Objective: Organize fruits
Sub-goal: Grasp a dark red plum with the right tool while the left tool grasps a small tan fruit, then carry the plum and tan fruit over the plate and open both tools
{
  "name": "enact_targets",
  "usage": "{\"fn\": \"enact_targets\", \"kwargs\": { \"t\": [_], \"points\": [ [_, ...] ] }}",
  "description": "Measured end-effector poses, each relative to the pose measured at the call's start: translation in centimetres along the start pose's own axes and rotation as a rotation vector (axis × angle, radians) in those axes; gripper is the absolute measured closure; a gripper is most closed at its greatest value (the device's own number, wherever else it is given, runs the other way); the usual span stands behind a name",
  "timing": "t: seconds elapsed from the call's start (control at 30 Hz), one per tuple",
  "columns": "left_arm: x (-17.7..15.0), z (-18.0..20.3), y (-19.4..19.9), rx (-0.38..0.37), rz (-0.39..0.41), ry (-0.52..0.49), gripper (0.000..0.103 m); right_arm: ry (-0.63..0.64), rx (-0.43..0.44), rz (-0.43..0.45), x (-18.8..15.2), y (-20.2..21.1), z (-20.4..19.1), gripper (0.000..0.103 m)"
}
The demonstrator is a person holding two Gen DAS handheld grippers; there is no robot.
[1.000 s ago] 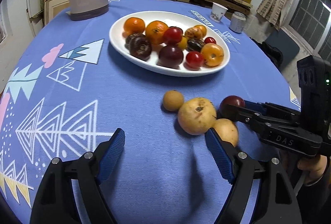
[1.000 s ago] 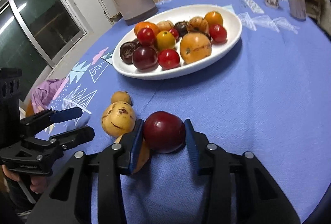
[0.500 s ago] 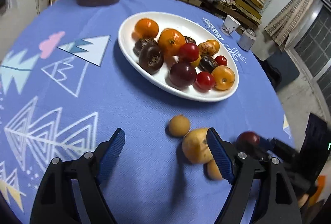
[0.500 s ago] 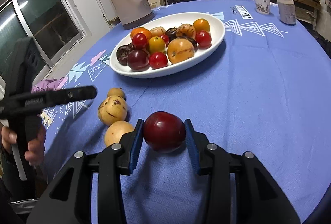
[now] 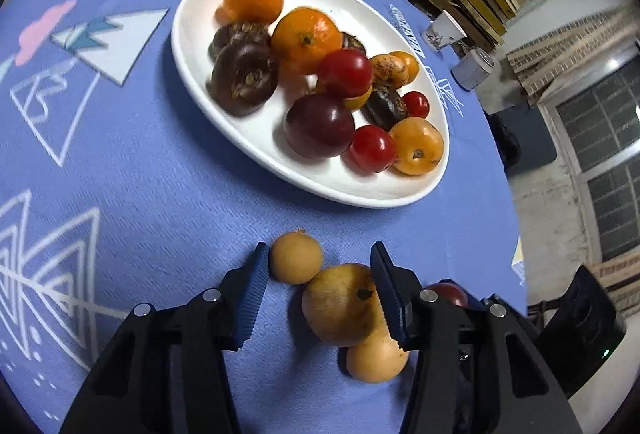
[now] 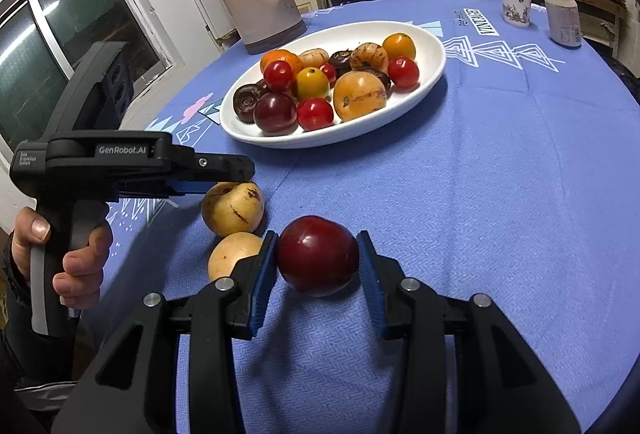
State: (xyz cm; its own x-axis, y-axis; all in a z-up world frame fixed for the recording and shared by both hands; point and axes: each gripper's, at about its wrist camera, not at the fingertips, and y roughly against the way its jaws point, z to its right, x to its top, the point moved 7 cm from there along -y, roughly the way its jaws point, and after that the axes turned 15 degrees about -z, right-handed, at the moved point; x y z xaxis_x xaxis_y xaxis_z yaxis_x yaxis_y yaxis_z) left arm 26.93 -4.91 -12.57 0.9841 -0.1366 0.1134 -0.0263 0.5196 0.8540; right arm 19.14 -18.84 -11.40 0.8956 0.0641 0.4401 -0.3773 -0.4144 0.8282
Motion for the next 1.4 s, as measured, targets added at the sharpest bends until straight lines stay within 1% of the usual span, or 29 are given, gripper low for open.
{"fn": "enact_targets", "kwargs": {
  "t": [0.03,0.07,0.1,0.13,0.23,0.3,0.33,0.4,0.5,0.63,0.83,1.0,1.13,1.27,1.4],
  "points": [
    [0.0,0.0,0.0,0.005,0.005,0.002,0.052,0.0,0.001,-0.001,0.0,0.0,0.0,0.064],
    [-0.1,0.1,0.2,0.012,0.014,-0.001,0.057,0.002,0.001,0.0,0.0,0.1,-0.1,0.064],
    [-0.2,0.1,0.3,0.021,0.024,-0.005,0.072,0.004,0.002,0.002,0.1,0.2,-0.1,0.064],
    [-0.3,0.0,0.6,0.043,0.038,-0.009,0.08,0.003,0.001,0.006,0.1,0.4,-0.1,0.064],
    [-0.5,-0.5,1.1,0.068,0.048,-0.003,0.08,0.0,0.0,0.017,0.2,0.8,0.0,0.064],
    [-0.6,-1.1,1.4,0.052,0.05,0.012,0.08,-0.003,0.002,0.02,0.2,1.0,0.1,0.064],
    [-0.6,-1.3,1.5,0.057,0.054,0.018,0.08,-0.002,0.001,0.019,0.2,1.0,0.1,0.064],
    [-0.7,-1.6,2.1,0.083,0.071,0.019,0.08,0.004,0.002,0.018,0.2,1.0,-0.1,0.064],
    [-1.0,-1.5,2.9,0.085,0.083,0.001,0.08,0.014,0.004,0.021,0.2,1.2,-0.4,0.064],
    [-1.4,-1.0,3.4,0.132,0.111,-0.03,0.08,0.021,0.002,0.022,0.2,1.2,-0.6,0.064],
    [-1.4,-1.1,3.0,0.161,0.106,-0.037,0.08,0.028,0.0,0.024,0.1,1.3,-0.7,0.064],
    [-1.6,-0.8,4.5,0.19,0.151,-0.059,0.08,0.026,-0.006,0.04,0.3,1.8,-0.6,0.064],
    [-1.4,0.7,6.4,0.201,0.202,-0.115,0.08,0.042,-0.027,0.076,1.2,3.0,-0.7,0.064],
    [-0.8,2.6,7.5,0.215,0.242,-0.164,0.08,0.082,-0.059,0.12,3.2,4.3,-1.3,0.064],
    [0.4,4.0,7.9,0.23,0.266,-0.205,0.08,0.138,-0.137,0.154,5.4,4.7,-1.9,0.064]
  ]
}}
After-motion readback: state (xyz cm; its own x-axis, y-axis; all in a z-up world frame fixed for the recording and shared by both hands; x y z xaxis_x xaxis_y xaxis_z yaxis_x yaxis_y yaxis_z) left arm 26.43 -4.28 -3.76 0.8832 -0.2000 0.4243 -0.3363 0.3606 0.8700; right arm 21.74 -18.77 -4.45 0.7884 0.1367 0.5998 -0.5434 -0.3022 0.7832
